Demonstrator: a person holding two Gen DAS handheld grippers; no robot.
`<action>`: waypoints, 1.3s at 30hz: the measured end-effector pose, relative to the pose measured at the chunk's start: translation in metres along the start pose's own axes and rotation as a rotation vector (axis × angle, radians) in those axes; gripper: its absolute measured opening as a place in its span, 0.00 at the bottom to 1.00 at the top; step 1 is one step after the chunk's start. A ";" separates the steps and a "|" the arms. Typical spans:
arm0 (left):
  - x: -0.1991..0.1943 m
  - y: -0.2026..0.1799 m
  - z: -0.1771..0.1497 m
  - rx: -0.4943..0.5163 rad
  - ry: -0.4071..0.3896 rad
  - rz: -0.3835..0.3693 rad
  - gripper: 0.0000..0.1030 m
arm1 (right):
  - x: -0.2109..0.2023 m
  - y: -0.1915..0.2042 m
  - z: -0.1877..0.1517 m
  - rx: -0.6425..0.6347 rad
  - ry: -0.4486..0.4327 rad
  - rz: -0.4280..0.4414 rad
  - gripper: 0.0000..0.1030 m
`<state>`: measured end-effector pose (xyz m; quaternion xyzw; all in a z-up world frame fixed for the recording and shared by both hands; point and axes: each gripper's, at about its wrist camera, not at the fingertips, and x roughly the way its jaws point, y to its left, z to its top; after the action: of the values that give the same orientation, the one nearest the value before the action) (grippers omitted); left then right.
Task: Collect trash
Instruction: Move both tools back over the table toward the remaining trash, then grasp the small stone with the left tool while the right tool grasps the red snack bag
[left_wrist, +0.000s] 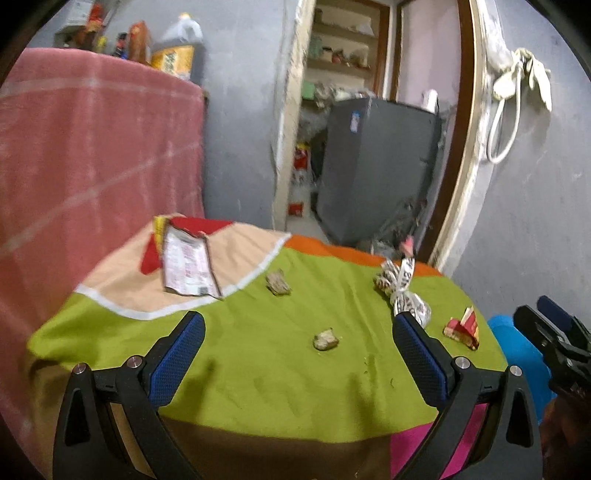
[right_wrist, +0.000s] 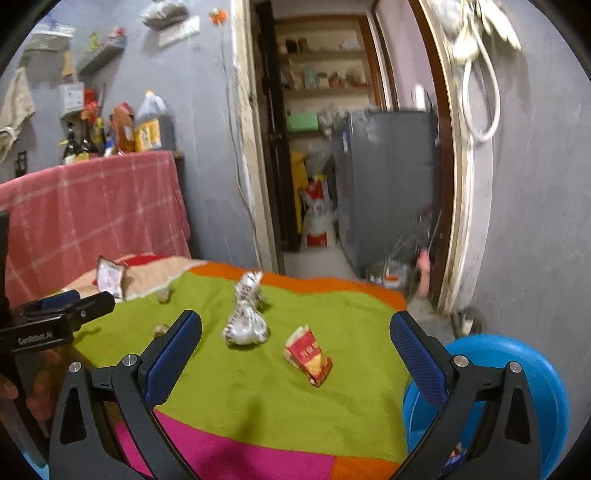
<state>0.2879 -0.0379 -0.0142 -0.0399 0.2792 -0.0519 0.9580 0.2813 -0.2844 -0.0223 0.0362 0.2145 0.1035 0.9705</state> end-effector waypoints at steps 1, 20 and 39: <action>0.005 -0.001 0.001 0.008 0.016 -0.009 0.96 | 0.005 -0.001 -0.001 0.003 0.022 -0.004 0.95; 0.067 -0.012 -0.007 0.045 0.292 -0.070 0.33 | 0.076 -0.015 -0.016 0.060 0.348 0.025 0.63; 0.066 -0.015 -0.002 0.066 0.270 -0.098 0.17 | 0.083 -0.015 -0.021 0.069 0.393 0.067 0.29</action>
<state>0.3416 -0.0610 -0.0493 -0.0146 0.4014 -0.1126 0.9088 0.3493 -0.2802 -0.0770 0.0558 0.4017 0.1332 0.9043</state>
